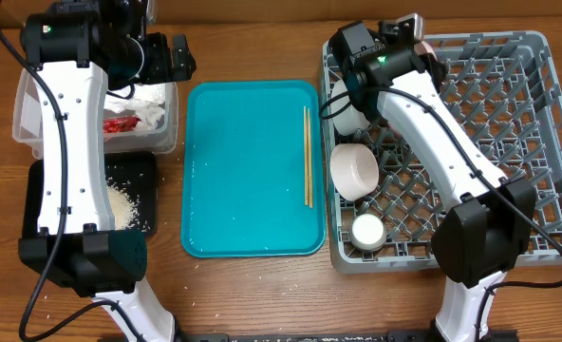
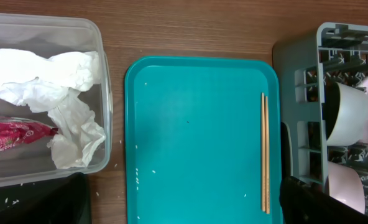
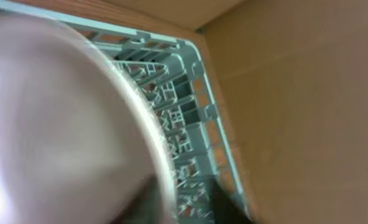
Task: Sort waste into correct bins and load items into the dishwasher
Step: 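Lift the pink plate and carry it right over the rack, then stand the pink plate upright in the rack's back slots and release, then reach the right gripper to the chopsticks on the teal tray and grasp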
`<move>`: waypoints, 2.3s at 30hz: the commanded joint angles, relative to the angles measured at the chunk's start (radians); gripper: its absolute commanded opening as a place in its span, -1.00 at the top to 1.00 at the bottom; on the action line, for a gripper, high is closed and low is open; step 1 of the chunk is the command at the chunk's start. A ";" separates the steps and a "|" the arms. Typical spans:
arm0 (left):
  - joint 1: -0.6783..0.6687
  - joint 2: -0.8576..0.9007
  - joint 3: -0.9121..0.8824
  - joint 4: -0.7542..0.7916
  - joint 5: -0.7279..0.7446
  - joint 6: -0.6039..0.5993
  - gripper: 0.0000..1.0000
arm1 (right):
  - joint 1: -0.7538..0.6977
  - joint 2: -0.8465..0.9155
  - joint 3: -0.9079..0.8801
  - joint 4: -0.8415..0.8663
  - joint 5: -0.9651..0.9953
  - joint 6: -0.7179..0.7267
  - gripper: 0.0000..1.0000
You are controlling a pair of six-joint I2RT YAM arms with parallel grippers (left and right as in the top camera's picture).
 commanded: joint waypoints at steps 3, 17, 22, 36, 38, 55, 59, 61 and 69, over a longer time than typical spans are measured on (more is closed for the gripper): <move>0.004 -0.008 0.016 -0.003 -0.002 0.001 -1.00 | 0.002 -0.020 0.012 0.032 -0.021 0.003 -0.62; 0.004 -0.008 0.016 -0.002 -0.003 0.001 -0.99 | 0.014 -0.128 0.307 0.105 -1.333 -0.143 -0.61; 0.004 -0.008 0.016 -0.002 -0.002 0.001 -1.00 | 0.088 -0.063 0.264 0.124 -1.294 -0.079 -0.51; 0.004 -0.008 0.016 -0.003 -0.003 0.001 -1.00 | 0.214 0.264 0.231 0.002 -1.064 0.180 -0.25; 0.003 -0.008 0.016 -0.002 -0.002 0.001 -1.00 | 0.214 0.295 0.231 -0.005 -1.062 0.183 -0.25; 0.003 -0.008 0.016 -0.003 -0.002 0.001 -1.00 | 0.208 0.378 0.160 0.040 -1.036 0.183 -0.24; 0.003 -0.008 0.016 -0.002 -0.002 0.001 -1.00 | 0.208 0.378 0.134 0.065 -1.037 0.183 -0.24; 0.003 -0.008 0.016 -0.002 -0.002 0.001 -1.00 | 0.208 0.378 0.119 0.080 -1.045 0.184 -0.25; 0.003 -0.008 0.016 -0.002 -0.002 0.001 -1.00 | 0.207 0.382 0.047 0.132 -1.130 0.211 -0.18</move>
